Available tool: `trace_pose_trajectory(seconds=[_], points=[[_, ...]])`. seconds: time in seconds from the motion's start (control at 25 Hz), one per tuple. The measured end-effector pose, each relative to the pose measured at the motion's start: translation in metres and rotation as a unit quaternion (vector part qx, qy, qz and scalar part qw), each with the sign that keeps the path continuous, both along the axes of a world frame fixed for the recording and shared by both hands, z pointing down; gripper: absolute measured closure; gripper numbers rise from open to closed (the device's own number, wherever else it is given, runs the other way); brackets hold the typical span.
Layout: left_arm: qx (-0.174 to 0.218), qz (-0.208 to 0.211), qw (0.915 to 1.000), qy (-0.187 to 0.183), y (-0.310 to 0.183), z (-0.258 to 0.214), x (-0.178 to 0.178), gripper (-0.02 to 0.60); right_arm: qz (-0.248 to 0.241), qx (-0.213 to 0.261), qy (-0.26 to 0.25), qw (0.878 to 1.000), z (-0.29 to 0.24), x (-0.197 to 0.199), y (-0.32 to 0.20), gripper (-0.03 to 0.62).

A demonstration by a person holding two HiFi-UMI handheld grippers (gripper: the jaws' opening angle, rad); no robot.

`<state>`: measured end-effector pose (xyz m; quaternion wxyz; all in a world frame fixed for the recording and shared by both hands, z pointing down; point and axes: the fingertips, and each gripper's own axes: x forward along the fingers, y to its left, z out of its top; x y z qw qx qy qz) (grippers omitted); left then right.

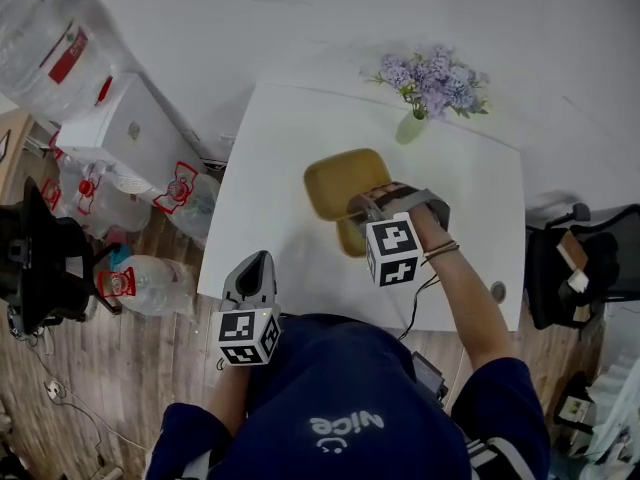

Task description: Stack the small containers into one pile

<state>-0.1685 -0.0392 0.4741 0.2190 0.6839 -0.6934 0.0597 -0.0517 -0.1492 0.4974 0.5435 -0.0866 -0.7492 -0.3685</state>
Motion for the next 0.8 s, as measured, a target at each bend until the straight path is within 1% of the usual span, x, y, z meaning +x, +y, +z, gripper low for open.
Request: trace_pose_trajectory(seconds=[0.16, 0.36, 0.52, 0.8], points=[[0.003, 0.034, 0.9994, 0.000, -0.016, -0.001, 0.020, 0.563, 0.030, -0.003, 0.012, 0.999, 0.002, 0.031, -0.002, 0.537], [0.002, 0.068, 0.9977, 0.000, -0.031, -0.002, 0.045, 0.563, 0.051, -0.016, 0.022, 0.998, 0.006, 0.061, 0.004, 0.537], [-0.001, 0.088, 0.9961, 0.001, -0.038, 0.000, 0.062, 0.563, 0.062, -0.023, 0.023, 0.998, 0.010, 0.075, 0.011, 0.537], [-0.003, 0.110, 0.9939, 0.000, -0.045, 0.004, 0.084, 0.563, 0.070, -0.031, 0.030, 0.997, 0.023, 0.085, 0.023, 0.537]])
